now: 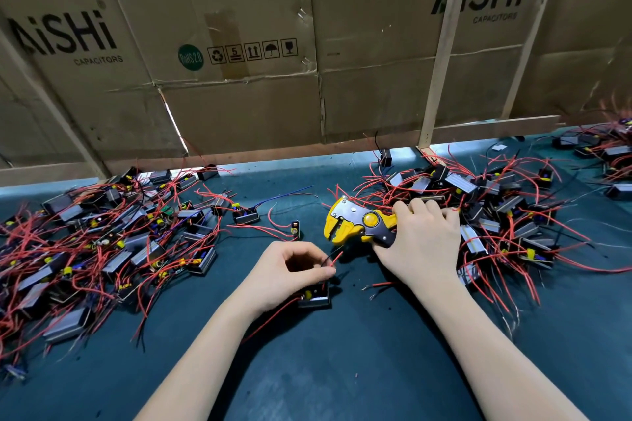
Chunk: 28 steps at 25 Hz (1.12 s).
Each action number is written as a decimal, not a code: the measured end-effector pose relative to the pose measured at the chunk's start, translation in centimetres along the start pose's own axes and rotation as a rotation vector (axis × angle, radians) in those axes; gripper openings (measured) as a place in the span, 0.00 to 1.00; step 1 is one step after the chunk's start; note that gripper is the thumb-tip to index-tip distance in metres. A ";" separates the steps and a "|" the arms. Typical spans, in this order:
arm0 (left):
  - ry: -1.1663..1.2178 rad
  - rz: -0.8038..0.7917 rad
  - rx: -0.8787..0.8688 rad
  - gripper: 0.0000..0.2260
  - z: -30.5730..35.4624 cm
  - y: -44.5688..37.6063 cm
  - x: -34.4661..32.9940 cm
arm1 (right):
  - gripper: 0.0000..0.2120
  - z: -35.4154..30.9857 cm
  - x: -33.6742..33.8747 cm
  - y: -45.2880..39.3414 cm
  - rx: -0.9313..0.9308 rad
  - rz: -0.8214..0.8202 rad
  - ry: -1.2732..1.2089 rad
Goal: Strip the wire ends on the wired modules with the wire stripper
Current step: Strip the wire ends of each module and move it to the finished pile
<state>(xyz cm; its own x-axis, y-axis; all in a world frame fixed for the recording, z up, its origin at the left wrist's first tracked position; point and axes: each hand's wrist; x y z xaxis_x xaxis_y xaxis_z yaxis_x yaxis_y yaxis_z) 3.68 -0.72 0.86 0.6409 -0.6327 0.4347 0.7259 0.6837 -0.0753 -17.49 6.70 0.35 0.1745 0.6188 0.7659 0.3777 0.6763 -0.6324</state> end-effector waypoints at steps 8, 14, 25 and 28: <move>0.162 0.103 -0.017 0.02 -0.1 0.0 0.6 | 0.24 0.1 0.2 0.1 0.020 -0.011 -0.003; 0.180 0.148 0.000 0.02 -0.4 -0.2 0.5 | 0.22 0.1 0.3 0.0 0.037 -0.020 -0.050; 0.115 0.154 -0.009 0.01 -0.8 -0.4 0.5 | 0.21 -0.3 0.5 0.1 0.045 -0.043 -0.069; 0.095 0.162 -0.004 0.02 -0.8 -0.5 0.5 | 0.21 -0.4 0.5 0.1 0.053 -0.053 -0.060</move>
<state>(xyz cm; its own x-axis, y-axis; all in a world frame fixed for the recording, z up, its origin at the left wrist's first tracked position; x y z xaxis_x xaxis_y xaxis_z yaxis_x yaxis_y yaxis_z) 3.82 -1.60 0.42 0.7698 -0.5465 0.3298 0.6126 0.7777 -0.1413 -17.02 6.89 0.74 0.1005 0.6030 0.7914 0.3363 0.7280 -0.5975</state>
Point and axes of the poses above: each hand's wrist, its own y-axis away from the middle knuckle, its own x-axis out of the back of the hand, z = x × y, and after that the axes turned 4 degrees about -y, right-handed
